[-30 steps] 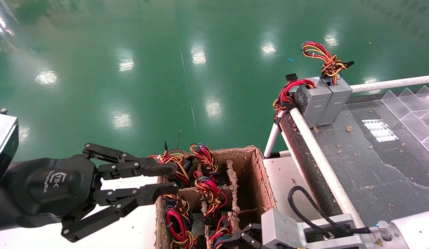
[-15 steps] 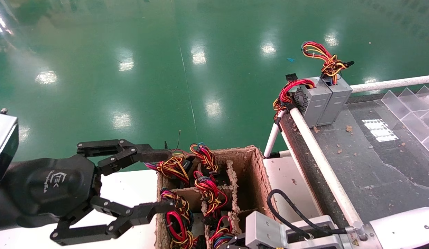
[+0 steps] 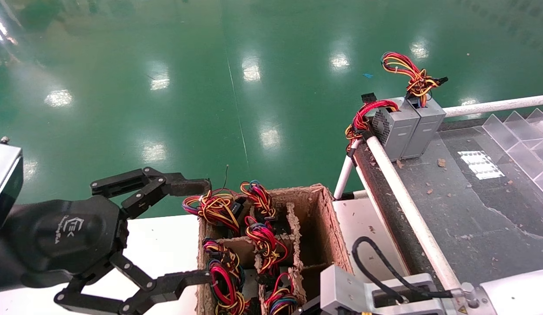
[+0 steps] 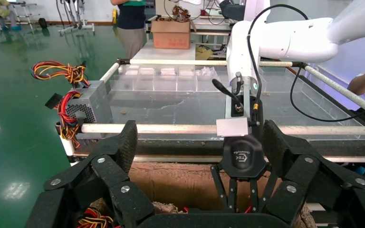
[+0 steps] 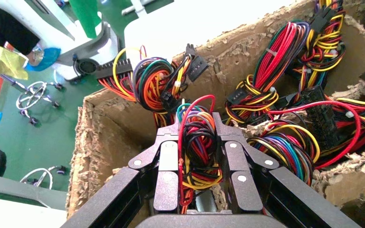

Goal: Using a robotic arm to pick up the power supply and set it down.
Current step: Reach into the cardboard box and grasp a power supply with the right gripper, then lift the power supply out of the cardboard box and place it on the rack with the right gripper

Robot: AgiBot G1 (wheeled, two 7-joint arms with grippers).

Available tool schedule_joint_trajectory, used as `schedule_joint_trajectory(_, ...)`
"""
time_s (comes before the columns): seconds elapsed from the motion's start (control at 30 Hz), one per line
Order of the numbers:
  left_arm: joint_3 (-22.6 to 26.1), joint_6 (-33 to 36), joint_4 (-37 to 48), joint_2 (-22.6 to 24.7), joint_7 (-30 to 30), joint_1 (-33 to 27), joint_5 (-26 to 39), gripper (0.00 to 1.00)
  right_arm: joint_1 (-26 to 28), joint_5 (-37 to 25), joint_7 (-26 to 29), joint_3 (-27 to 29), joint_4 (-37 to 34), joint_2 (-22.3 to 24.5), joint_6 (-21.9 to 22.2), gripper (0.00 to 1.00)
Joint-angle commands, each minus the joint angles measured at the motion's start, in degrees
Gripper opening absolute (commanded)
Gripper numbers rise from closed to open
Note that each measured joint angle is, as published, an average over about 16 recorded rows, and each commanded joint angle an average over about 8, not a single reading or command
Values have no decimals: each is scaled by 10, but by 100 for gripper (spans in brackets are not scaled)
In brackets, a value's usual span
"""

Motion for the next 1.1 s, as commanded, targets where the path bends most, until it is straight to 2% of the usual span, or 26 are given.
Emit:
schedule_joint_trajectory(0.03,0,0,0,0,0,0,0,100,-2,6,-3,3,0,4,-1,0)
schedule_joint_trajectory(0.43,0,0,0,0,0,0,0,100,-2,125,-33,75,-30,44,-10,0)
schedule_joint_trajectory(0.77,1,0,0,0,0,0,0,100,42,234,-62,163,-75,97,-25,0)
schedule_joint_trajectory(0.9,1,0,0,0,0,0,0,100,68,243,-86,197,-85,129,-9,0)
schedule_joint_trajectory(1.1,1,0,0,0,0,0,-1,100,98,209,-112,221,-99,168,37,0)
